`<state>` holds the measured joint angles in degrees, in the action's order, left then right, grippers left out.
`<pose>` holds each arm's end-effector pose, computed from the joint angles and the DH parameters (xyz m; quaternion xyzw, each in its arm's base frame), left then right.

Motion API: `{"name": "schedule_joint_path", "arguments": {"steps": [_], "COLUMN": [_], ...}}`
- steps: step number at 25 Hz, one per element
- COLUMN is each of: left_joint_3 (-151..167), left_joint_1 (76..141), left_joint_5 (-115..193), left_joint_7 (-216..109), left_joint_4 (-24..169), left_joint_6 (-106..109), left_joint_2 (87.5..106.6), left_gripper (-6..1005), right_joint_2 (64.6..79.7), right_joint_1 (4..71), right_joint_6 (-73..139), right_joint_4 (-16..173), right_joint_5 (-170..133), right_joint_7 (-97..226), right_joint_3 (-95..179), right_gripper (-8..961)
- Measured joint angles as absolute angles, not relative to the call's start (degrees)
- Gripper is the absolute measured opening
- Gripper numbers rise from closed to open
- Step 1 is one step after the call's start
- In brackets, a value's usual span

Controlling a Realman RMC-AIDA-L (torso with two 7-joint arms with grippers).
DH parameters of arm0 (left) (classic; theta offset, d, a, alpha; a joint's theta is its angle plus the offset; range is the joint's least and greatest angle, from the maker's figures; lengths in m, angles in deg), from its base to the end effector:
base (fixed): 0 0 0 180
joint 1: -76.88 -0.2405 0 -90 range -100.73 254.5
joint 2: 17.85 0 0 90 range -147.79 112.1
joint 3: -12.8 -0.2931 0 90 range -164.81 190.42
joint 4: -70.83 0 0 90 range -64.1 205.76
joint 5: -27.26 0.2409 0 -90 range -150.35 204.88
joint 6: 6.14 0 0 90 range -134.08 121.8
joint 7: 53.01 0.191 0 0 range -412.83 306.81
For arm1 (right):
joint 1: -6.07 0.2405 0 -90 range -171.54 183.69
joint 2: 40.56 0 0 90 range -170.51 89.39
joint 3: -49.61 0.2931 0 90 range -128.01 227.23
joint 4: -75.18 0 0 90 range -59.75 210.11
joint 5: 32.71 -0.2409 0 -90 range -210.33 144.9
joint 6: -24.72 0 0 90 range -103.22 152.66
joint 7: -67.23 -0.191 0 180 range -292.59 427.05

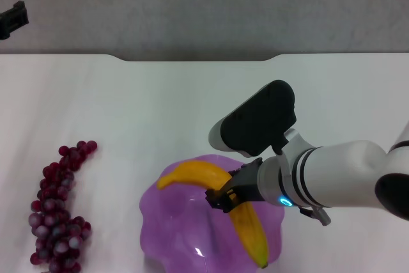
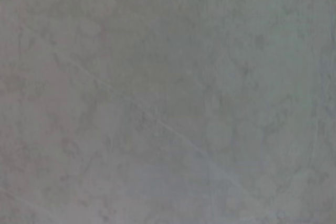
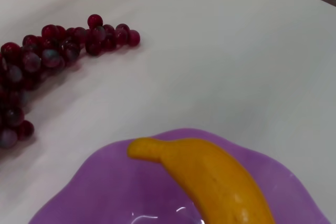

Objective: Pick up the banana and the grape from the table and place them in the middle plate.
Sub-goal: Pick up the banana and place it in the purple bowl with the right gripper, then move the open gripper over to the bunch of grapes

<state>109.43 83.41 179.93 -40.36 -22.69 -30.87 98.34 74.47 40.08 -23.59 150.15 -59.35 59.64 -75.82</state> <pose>-0.2593 0.4518 0.1017 -0.7116 -0.3173 -0.1726 0.6027 0.1743 0.3897 -0.1925 -0.9146 0.2883 -0.0886 0.2691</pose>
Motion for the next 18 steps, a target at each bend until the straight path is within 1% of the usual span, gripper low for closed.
{"name": "schedule_joint_path", "arguments": {"steps": [13,18], "left_joint_3": [109.39,108.7], "left_joint_1": [83.38,83.26], "left_joint_5": [179.93,179.93], "left_joint_7": [-40.36,-40.35], "left_joint_4": [-22.72,-22.75], "left_joint_6": [-30.74,-30.71], "left_joint_2": [98.34,98.34], "left_gripper": [872,872], "right_joint_2": [74.49,74.27], "right_joint_1": [40.15,37.98], "right_joint_6": [-22.84,-16.96], "right_joint_4": [149.71,151.99], "right_joint_5": [-59.36,-59.11], "right_joint_7": [59.54,59.98], "right_joint_3": [-75.76,-74.6], "right_gripper": [671,863]}}
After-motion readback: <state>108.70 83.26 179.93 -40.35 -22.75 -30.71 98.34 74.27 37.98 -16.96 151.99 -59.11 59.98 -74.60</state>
